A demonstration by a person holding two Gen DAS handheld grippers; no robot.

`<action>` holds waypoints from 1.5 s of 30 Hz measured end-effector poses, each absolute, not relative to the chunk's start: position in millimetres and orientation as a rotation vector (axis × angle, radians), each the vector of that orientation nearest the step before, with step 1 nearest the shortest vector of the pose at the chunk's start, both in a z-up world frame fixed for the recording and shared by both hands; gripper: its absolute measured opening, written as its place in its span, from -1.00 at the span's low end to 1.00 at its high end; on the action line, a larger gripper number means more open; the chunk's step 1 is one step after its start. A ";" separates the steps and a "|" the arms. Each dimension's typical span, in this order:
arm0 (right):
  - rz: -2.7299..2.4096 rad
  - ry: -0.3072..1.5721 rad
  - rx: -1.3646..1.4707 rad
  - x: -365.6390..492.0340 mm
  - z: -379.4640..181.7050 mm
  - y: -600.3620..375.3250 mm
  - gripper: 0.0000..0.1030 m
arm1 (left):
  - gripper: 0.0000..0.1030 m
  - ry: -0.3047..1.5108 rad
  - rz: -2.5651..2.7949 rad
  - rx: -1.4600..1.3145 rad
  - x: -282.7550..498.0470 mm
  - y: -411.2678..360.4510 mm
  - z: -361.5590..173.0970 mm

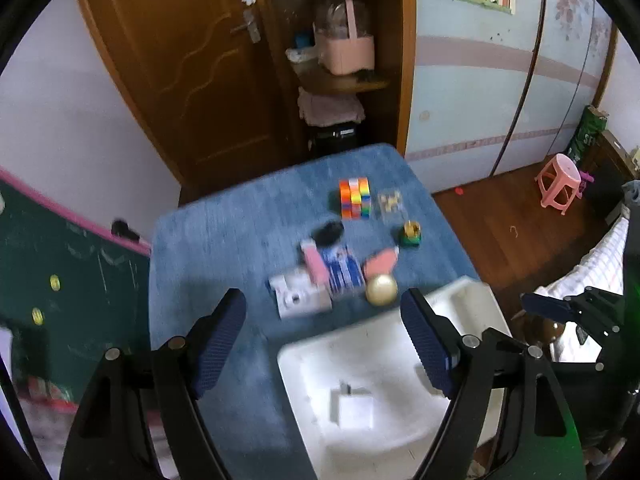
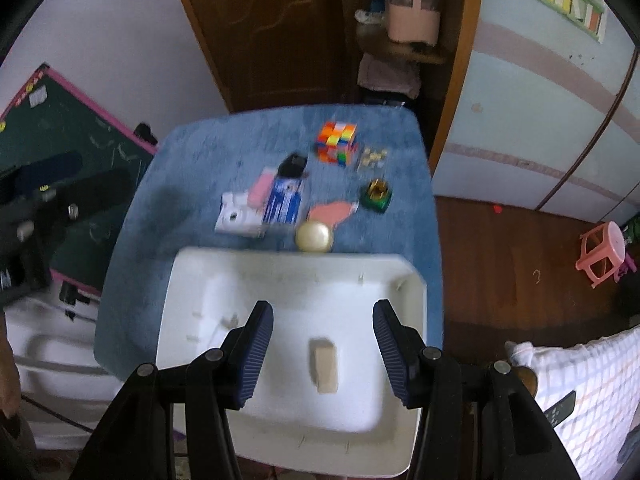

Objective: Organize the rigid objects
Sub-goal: 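Grasp the Rubik's cube with the left tool while the right tool grasps the clear box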

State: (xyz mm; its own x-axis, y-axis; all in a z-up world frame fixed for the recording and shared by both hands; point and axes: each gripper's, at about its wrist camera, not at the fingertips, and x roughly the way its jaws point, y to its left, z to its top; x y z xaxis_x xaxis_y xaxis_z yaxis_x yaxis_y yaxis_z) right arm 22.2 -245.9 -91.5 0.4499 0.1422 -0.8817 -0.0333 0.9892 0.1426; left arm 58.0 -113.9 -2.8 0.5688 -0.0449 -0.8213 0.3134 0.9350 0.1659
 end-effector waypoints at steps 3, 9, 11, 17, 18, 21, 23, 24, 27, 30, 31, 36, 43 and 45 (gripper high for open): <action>0.086 1.075 0.137 41.4 -75.1 -258.4 0.03 | 0.60 0.936 -0.238 0.313 85.6 -120.1 13.9; 0.006 1.020 0.153 90.1 -46.5 -284.5 0.03 | 0.60 0.956 -0.296 0.273 142.4 -133.0 32.1; -0.018 1.007 0.157 106.2 -41.0 -292.5 0.03 | 0.60 0.947 -0.295 0.301 164.6 -144.2 29.3; -0.069 1.001 0.199 158.9 -46.9 -309.5 0.16 | 0.60 1.012 -0.331 0.327 227.9 -171.0 -6.8; -0.075 1.009 0.202 169.8 -54.8 -310.7 0.16 | 0.60 1.024 -0.332 0.336 239.5 -175.0 -16.3; -0.086 1.046 0.207 197.1 -81.9 -310.8 0.16 | 0.60 1.083 -0.340 0.351 272.3 -185.8 -50.4; -0.093 1.071 0.210 209.0 -100.3 -311.7 0.16 | 0.60 1.128 -0.346 0.353 291.0 -192.2 -76.3; -0.096 1.088 0.209 216.0 -112.5 -310.7 0.16 | 0.60 1.151 -0.351 0.354 298.8 -195.6 -88.9; -0.118 1.150 0.231 235.3 -149.2 -314.9 0.16 | 0.60 1.219 -0.346 0.372 320.3 -204.9 -128.5; -0.118 1.201 0.291 246.9 -179.0 -320.4 0.16 | 0.60 1.293 -0.336 0.379 333.6 -210.3 -166.8; -0.121 1.213 0.300 249.3 -185.8 -321.3 0.16 | 0.60 1.314 -0.340 0.378 336.2 -212.3 -176.5; -0.116 1.250 0.336 259.7 -213.4 -322.2 0.16 | 0.60 1.388 -0.340 0.364 345.5 -220.8 -210.6; -0.108 1.287 0.355 268.2 -238.8 -316.6 0.16 | 0.60 1.424 -0.319 0.403 345.8 -227.0 -232.6; -0.111 1.297 0.359 272.0 -244.3 -315.6 0.16 | 0.60 1.428 -0.312 0.401 348.1 -227.4 -237.9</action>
State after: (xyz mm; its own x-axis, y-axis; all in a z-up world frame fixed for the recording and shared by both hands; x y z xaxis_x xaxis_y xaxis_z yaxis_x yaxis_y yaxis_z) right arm 272.0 -315.6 -244.3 0.2737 0.1194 -0.9544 0.2800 0.9394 0.1978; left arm 348.1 -227.4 -237.9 0.1214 0.0297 -0.9922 0.4407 0.8940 0.0807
